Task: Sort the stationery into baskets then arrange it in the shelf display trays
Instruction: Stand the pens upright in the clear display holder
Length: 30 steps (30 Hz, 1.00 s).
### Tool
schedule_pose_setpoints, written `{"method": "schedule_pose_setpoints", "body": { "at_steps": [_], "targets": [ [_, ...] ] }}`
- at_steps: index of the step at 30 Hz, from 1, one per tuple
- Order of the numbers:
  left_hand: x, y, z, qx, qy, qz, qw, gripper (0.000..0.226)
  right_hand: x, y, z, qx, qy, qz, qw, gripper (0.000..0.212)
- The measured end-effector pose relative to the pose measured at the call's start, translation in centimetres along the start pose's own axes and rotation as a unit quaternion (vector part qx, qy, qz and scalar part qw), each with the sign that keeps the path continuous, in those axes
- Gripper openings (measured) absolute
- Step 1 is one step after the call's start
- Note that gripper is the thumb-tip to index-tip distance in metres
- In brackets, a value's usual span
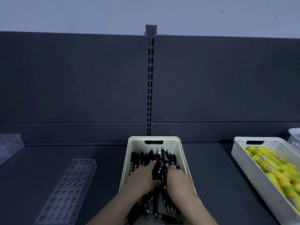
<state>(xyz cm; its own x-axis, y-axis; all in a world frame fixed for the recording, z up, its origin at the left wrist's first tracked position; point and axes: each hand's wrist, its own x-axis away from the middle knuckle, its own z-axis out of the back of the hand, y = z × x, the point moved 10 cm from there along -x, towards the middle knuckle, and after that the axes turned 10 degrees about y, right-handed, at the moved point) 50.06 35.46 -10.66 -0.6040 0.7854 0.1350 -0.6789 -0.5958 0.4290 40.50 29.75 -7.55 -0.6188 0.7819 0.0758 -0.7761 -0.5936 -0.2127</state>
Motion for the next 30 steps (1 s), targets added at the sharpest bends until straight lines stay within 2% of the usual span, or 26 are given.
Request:
{"method": "schedule_pose_setpoints", "body": {
  "at_steps": [2,6,8,12,16,20,24,26,28,30],
  "targets": [
    [0.3,0.0,-0.2,0.004,0.001,-0.001,1.0,0.071,-0.3,0.0,0.4,-0.014,0.025,-0.003,1.0,0.035],
    [0.0,-1.0,0.5,0.097,0.023,0.058,0.993,0.03,-0.1,0.1,0.6,-0.033,0.045,0.007,0.998,0.031],
    [-0.2,-1.7,0.6,0.146,0.024,0.093,0.985,0.022,0.0,0.1,0.6,-0.043,0.048,0.009,0.998,0.029],
    [-0.7,-2.1,0.6,0.198,0.021,0.12,0.973,0.026,0.2,-0.2,0.6,-0.044,0.048,0.016,0.998,0.019],
    [-1.4,-1.9,1.8,0.201,0.064,0.112,0.971,0.032,0.2,-0.4,0.3,-0.066,0.041,0.028,0.997,0.017],
    [-1.9,-2.0,2.2,0.224,0.097,0.102,0.964,0.025,-0.1,0.1,0.7,-0.103,0.074,0.02,0.992,0.021],
    [-1.7,-2.7,2.3,0.307,0.117,0.116,0.937,0.015,-0.3,0.1,0.9,-0.149,0.089,0.022,0.985,0.017],
    [-1.5,-2.5,2.2,0.328,0.113,0.116,0.931,0.009,-0.2,0.2,1.1,-0.179,0.096,0.022,0.979,0.006],
    [-1.1,-2.3,2.0,0.349,0.092,0.119,0.925,0.004,-0.2,0.3,1.3,-0.201,0.098,0.021,0.974,0.009],
    [-0.9,-2.0,2.3,0.339,0.084,0.111,0.931,0.01,-0.1,0.1,1.2,-0.208,0.097,0.03,0.973,0.009]
  ]
}}
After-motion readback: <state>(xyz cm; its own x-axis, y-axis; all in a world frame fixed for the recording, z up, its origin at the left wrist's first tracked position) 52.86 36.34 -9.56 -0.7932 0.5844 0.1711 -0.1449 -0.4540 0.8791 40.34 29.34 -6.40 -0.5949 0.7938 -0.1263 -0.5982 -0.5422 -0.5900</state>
